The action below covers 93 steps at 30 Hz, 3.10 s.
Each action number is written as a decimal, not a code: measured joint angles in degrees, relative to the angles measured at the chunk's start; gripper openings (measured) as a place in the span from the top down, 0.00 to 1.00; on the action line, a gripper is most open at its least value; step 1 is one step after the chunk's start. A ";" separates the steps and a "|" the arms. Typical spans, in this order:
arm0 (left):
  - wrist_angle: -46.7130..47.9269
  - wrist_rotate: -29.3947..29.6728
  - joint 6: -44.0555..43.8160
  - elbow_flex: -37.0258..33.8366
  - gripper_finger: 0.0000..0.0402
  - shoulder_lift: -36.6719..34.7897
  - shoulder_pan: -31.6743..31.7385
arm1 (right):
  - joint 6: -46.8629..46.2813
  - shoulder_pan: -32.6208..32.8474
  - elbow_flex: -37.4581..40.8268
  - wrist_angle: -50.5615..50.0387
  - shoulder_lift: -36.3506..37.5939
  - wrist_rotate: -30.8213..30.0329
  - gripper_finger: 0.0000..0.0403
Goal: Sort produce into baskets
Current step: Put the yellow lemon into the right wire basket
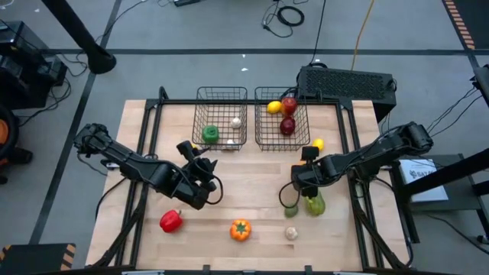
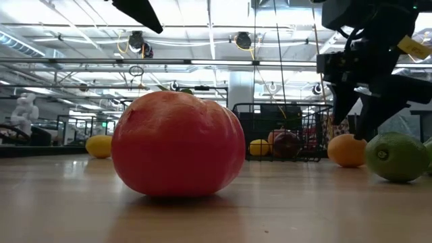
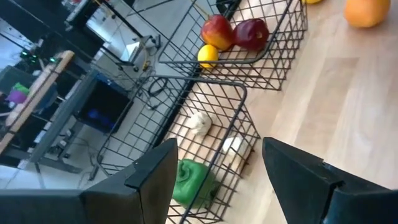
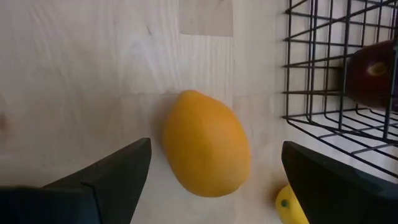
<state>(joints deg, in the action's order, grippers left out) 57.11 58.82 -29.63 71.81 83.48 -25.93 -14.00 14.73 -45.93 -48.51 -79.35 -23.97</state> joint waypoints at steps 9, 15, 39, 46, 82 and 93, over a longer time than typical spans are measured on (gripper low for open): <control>-2.85 -6.97 -0.09 0.00 0.40 0.00 -0.03 | 2.85 -1.23 2.75 3.33 -0.02 3.10 0.13; -2.73 -9.14 -1.57 -0.02 0.40 0.00 -0.07 | 3.83 -1.98 3.00 4.49 -0.22 4.52 0.13; -2.48 -10.68 -1.05 -0.04 0.40 0.00 -0.07 | 7.37 -8.80 6.36 12.55 -5.40 10.54 0.13; -2.44 -10.68 -1.07 -0.04 0.40 0.00 -0.07 | 5.45 -8.75 6.34 11.91 -4.83 10.72 0.20; -2.17 -11.90 -1.60 -0.07 0.40 0.04 -0.07 | 13.29 -8.55 -22.89 12.84 0.52 11.74 0.35; -2.19 -12.37 -1.73 -0.09 0.40 0.11 -0.07 | 17.20 -17.19 -21.24 25.51 3.19 -8.28 0.35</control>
<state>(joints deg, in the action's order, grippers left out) 54.92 46.45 -31.35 71.72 83.59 -26.00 3.20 -2.46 -67.17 -23.00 -76.16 -32.25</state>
